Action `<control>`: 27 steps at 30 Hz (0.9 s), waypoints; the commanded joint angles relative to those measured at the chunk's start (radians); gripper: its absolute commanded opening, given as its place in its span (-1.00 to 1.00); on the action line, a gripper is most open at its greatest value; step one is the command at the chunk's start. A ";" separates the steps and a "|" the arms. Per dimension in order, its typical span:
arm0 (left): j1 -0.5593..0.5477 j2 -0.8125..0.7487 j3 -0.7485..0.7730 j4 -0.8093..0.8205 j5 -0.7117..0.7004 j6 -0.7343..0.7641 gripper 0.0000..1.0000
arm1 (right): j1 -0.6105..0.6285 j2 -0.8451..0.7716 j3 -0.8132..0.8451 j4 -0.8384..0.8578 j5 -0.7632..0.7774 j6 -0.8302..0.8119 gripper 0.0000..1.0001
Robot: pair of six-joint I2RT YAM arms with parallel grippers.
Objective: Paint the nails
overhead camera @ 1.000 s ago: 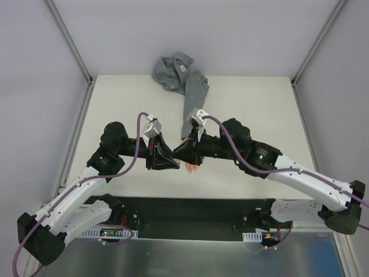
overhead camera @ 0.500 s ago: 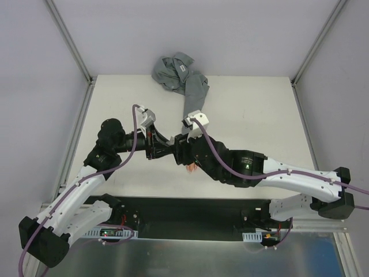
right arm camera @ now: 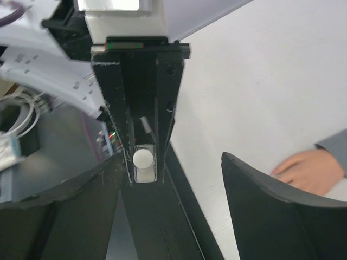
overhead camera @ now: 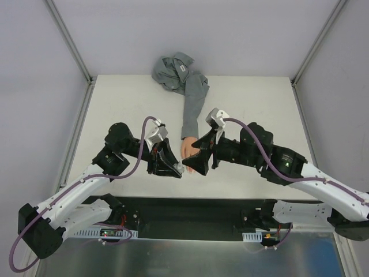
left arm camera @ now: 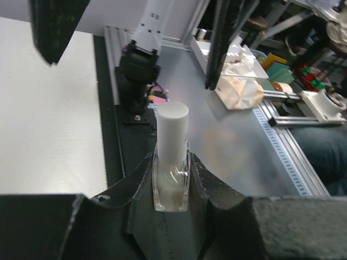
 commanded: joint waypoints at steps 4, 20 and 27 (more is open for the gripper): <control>-0.044 0.015 0.019 0.118 0.168 -0.035 -1.00 | -0.075 0.035 -0.047 0.150 -0.556 -0.063 0.33; 0.008 -0.018 0.019 0.059 0.000 0.012 -1.00 | -0.080 0.125 -0.051 0.205 -0.538 -0.030 -0.99; 0.143 -0.080 0.005 -0.053 -0.333 0.065 -1.00 | -0.006 0.156 -0.059 0.193 -0.121 0.108 -0.99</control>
